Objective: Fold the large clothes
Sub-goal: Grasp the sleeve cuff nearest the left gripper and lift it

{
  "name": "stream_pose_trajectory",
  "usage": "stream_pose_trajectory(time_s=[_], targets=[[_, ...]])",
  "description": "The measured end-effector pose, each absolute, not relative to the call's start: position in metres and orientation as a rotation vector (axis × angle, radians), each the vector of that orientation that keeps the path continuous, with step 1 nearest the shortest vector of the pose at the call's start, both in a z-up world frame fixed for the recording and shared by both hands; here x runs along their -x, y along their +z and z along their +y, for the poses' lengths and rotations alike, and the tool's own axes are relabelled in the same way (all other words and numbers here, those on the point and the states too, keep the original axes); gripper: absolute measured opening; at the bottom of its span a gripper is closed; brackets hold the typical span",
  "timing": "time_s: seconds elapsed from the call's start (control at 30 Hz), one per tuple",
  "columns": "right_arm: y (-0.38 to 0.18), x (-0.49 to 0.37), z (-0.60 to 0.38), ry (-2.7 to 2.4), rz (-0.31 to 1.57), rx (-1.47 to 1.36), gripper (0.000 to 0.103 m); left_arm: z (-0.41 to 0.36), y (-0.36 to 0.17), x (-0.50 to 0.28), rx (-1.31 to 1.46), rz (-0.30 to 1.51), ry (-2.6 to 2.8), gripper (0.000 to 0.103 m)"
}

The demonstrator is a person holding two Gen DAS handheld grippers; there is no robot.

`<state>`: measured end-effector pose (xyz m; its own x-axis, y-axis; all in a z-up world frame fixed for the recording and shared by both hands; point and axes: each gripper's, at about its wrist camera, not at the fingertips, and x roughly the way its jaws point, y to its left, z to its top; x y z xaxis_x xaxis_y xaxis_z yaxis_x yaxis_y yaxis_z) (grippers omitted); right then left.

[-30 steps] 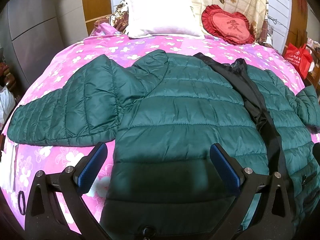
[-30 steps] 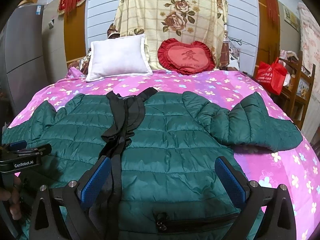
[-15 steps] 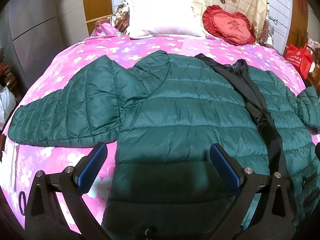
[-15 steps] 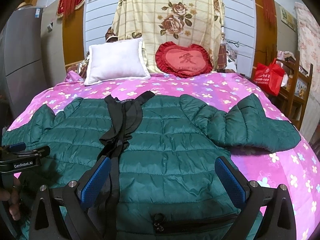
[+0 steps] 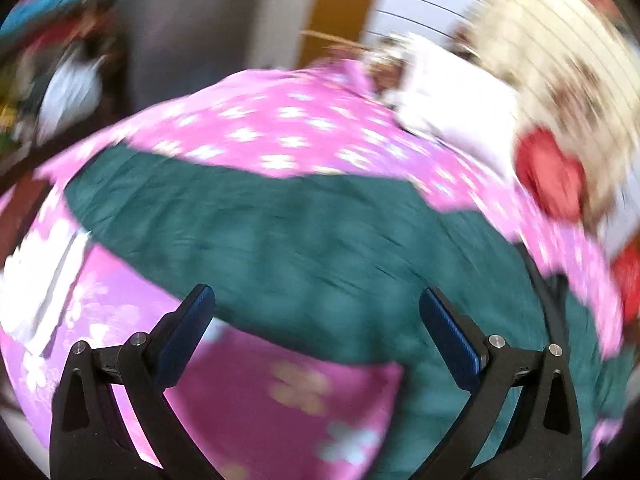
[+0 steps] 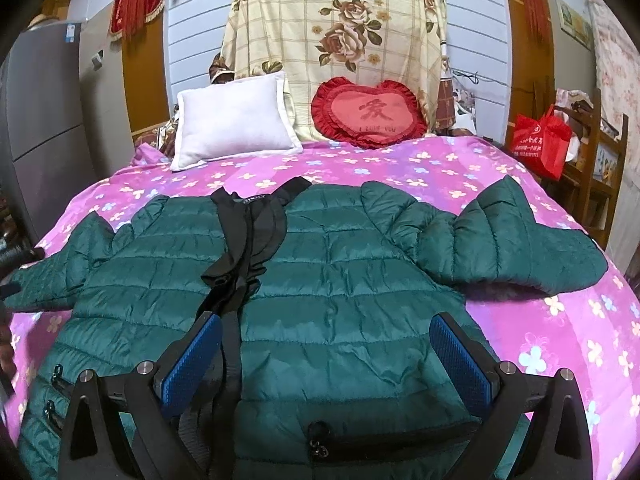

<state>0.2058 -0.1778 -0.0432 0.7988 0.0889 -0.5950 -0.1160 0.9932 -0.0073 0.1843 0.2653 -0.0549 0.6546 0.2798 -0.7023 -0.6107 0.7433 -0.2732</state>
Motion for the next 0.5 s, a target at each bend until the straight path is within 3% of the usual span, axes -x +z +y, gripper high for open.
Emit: stream_pose_trajectory(time_s=[0.23,0.5], targets=[[-0.047,-0.208,-0.189,0.093,0.661,-0.010,0.103,0.371,-0.096,-0.164,0.669,0.831,0.780,0.102],[-0.053,-0.212,-0.174,0.093,0.675,0.038,0.103,0.376,-0.106,-0.184,0.623,0.853,0.631,0.102]])
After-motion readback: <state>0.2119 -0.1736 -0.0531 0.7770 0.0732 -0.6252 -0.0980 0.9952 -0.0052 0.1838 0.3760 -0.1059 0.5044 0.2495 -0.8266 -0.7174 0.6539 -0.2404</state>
